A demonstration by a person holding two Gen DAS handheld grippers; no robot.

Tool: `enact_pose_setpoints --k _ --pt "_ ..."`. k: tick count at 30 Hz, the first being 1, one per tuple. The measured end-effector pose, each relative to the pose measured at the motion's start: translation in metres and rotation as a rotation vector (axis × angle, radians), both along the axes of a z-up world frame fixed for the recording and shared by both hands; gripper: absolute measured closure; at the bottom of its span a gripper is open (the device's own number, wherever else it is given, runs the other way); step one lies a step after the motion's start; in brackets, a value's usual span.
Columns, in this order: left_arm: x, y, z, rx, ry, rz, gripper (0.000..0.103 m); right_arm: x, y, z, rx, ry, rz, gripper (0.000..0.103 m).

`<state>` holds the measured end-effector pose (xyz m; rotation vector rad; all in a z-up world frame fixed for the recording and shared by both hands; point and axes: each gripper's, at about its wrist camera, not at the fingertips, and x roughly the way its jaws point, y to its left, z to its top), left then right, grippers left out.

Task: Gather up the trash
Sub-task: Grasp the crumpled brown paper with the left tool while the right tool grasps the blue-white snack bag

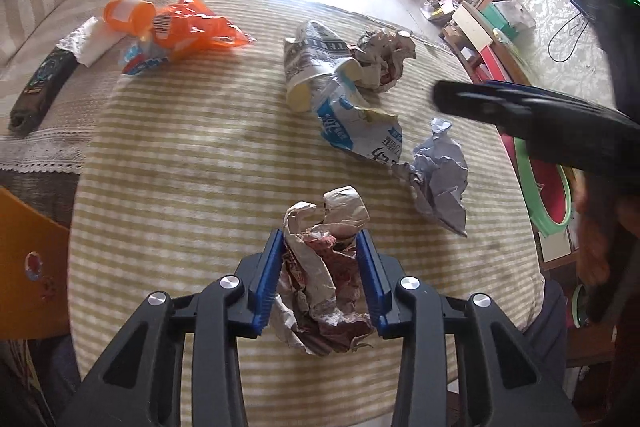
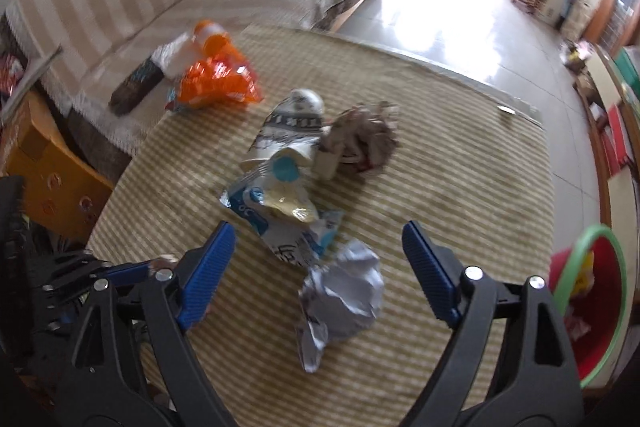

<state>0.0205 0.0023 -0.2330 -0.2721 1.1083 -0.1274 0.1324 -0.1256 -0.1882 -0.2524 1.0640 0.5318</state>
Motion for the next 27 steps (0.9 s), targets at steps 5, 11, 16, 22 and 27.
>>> enact_pose_setpoints --k 5,11,16,22,27 --pt "-0.007 0.018 -0.001 0.029 0.018 0.03 0.067 0.018 0.033 -0.038 -0.089 0.074 0.069 0.02" --pt "-0.007 0.025 -0.002 0.037 0.024 0.031 0.06 0.018 0.032 -0.049 -0.079 0.125 0.068 0.077" --pt "-0.006 0.02 -0.005 0.038 0.013 0.021 0.046 0.001 0.006 -0.013 0.036 0.056 0.02 0.081" --pt "-0.001 0.015 -0.014 0.044 0.04 0.018 0.045 -0.021 -0.02 0.006 0.116 0.043 -0.028 0.081" --pt "-0.003 0.017 -0.021 0.037 0.063 0.032 0.057 -0.037 -0.029 0.01 0.167 0.042 -0.067 0.081"
